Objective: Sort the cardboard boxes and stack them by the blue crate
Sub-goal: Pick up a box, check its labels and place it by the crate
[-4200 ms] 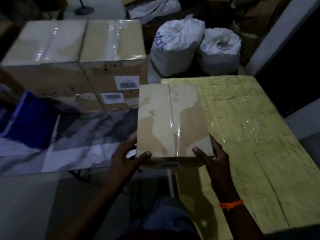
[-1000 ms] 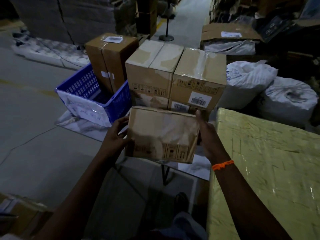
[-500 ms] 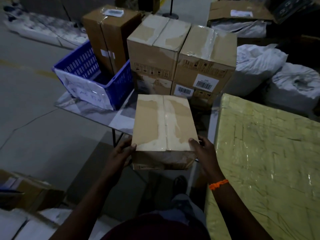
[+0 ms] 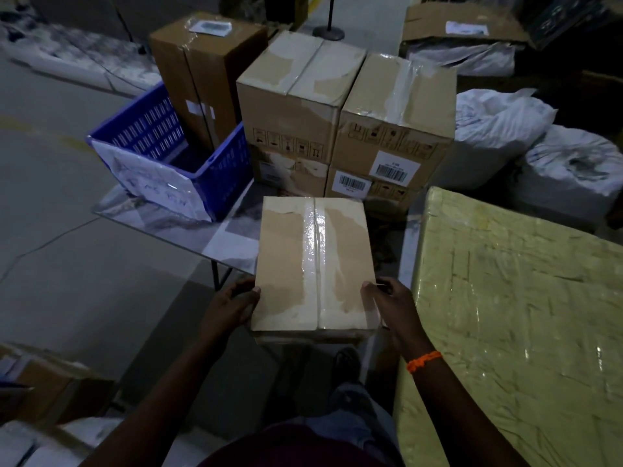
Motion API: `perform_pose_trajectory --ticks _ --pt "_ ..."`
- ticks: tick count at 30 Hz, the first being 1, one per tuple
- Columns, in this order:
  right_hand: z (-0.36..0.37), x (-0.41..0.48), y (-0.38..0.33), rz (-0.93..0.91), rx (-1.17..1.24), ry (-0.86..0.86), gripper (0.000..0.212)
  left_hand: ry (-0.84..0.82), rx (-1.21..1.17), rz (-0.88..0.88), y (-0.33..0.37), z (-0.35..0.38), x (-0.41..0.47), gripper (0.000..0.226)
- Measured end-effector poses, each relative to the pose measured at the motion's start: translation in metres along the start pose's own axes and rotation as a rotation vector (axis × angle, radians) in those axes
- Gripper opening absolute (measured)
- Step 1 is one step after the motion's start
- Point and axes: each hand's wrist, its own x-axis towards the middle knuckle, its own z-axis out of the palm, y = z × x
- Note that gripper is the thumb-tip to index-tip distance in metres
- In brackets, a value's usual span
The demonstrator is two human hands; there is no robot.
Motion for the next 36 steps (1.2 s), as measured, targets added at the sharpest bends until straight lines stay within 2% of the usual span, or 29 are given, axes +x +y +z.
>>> perform_pose_trajectory --ticks 5,8,12,18,21,25,26,28,30,33,35,36 --pt "0.01 0.044 -0.042 0.013 0.011 -0.08 0.026 0.029 0.157 0.058 0.039 0.01 0.055 0.04" --pt "0.022 0.069 -0.06 0.046 0.035 -0.125 0.029 0.023 0.201 0.105 0.065 0.025 0.08 0.043" --pt "0.03 0.085 -0.069 0.096 0.063 -0.156 0.03 -0.04 0.148 0.031 0.088 0.04 0.09 0.041" --pt "0.016 0.08 -0.066 0.043 0.121 -0.079 0.025 -0.057 0.045 0.078 0.096 0.043 0.072 0.035" --pt "0.005 0.062 -0.079 -0.039 0.185 -0.047 0.027 -0.035 0.025 0.111 0.105 0.043 0.062 0.052" --pt "-0.008 0.04 -0.087 -0.152 0.214 0.033 0.049 -0.004 -0.004 0.225 0.12 0.049 0.047 0.048" --pt "-0.012 0.034 -0.09 -0.164 0.23 0.058 0.049 -0.003 -0.005 0.257 0.123 0.05 0.042 0.047" --pt "-0.022 0.024 -0.097 -0.182 0.274 0.127 0.037 -0.015 -0.042 0.296 0.127 0.055 0.031 0.05" --pt "-0.033 0.017 -0.096 -0.184 0.327 0.169 0.035 -0.026 -0.095 0.296 0.128 0.062 0.021 0.051" --pt "-0.045 0.004 -0.087 -0.192 0.353 0.2 0.051 -0.028 -0.143 0.284 0.123 0.072 0.011 0.036" --pt "-0.05 -0.003 -0.074 -0.174 0.34 0.221 0.043 -0.038 -0.12 0.245 0.115 0.078 0.008 0.034" --pt "-0.051 -0.008 -0.068 -0.158 0.337 0.233 0.041 -0.04 -0.092 0.227 0.109 0.08 0.007 0.039"
